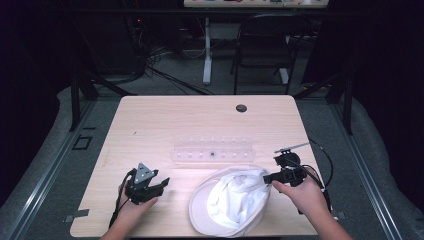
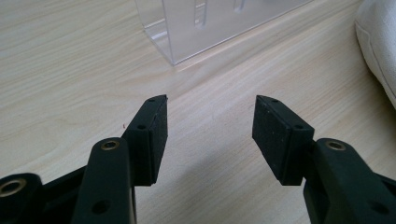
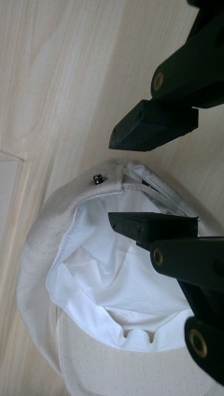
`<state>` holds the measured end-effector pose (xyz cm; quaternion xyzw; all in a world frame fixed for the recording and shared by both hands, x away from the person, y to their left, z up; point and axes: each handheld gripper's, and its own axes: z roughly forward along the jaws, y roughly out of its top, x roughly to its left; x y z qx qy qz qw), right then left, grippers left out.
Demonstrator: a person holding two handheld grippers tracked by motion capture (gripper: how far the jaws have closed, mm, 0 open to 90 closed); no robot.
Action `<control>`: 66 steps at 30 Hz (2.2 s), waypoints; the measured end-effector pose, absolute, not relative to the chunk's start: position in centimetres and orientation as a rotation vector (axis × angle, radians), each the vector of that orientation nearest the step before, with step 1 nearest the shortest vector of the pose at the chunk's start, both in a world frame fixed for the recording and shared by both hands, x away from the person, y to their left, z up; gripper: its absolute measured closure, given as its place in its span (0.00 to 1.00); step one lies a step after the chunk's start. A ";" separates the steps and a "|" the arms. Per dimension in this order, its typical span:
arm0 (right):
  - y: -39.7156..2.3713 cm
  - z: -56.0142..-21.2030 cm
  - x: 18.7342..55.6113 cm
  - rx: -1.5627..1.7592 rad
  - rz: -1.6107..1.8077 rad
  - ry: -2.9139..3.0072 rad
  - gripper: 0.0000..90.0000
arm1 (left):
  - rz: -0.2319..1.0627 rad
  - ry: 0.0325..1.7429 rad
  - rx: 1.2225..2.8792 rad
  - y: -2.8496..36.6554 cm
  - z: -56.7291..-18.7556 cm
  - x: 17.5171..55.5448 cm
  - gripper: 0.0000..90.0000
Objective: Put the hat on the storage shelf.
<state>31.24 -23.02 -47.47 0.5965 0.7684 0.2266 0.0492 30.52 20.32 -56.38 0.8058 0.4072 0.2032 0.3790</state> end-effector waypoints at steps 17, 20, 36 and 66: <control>-21.7 -47.6 32.3 1.853 0.492 2.416 0.82 | 0.506 1.019 2.077 20.0 -56.4 30.4 0.51; -21.5 -47.4 32.3 1.841 0.444 2.449 0.85 | 0.505 1.016 2.076 19.9 -56.4 30.3 0.51; -19.8 -46.8 32.8 1.832 0.175 2.508 0.89 | 0.506 1.028 2.079 19.9 -56.6 30.5 0.51; -19.4 -43.8 35.6 2.115 0.053 2.541 0.90 | 0.493 1.031 2.086 20.1 -56.7 30.7 0.51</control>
